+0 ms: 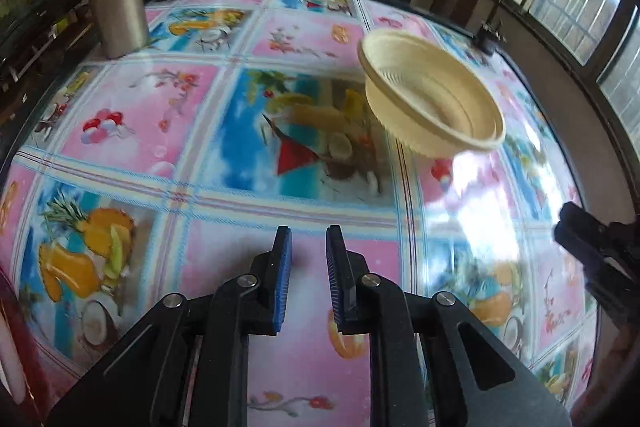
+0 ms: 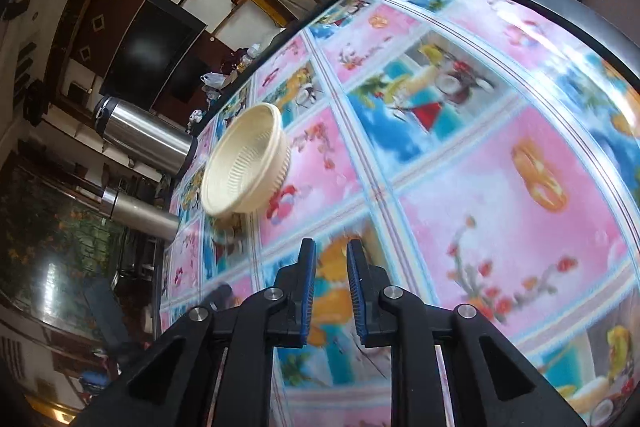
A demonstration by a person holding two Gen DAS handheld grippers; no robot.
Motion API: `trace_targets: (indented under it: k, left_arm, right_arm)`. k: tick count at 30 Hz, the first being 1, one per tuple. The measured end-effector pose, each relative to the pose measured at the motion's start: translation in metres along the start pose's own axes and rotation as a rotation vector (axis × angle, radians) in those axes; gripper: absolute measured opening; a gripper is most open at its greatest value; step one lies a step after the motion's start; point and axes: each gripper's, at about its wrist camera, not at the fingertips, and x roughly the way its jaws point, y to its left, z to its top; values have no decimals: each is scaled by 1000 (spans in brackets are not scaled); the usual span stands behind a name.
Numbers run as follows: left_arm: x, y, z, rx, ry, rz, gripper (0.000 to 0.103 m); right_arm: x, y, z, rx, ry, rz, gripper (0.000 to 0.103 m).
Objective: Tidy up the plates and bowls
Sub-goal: 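Move the left gripper to the remaining beige bowl on the table, then close the left gripper on the beige bowl's rim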
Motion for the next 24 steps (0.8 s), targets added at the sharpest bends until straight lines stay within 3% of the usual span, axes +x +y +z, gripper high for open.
trace_targets:
  k: [4,7,9,12,14,18,24]
  left_arm:
    - [-2,18,29,-106,19,-85,14]
    - [3,19,63,-104,15,-50,15]
    - [6,20,88,-140,0,-68,15]
    - [25,17,105,-202,39,-88,27]
    - [42,11,104,-226,79,-131,27]
    - [57,-1,100,-237,108,-167,27]
    - [52,-10,99,-229,73,-198,27]
  right_arm:
    - [28,23,11,-9,19,17,27]
    - [46,39,18,-19,30,6,29]
    - [54,45,26,-26,18,-17,29]
    - [56,51,37,-47,-33,-21,31]
    - [60,56,46,-62,-54,-39,37]
    - [70,62,54,-93,-81,-84,37]
    - [82,62,54,-114,-80,-102,38]
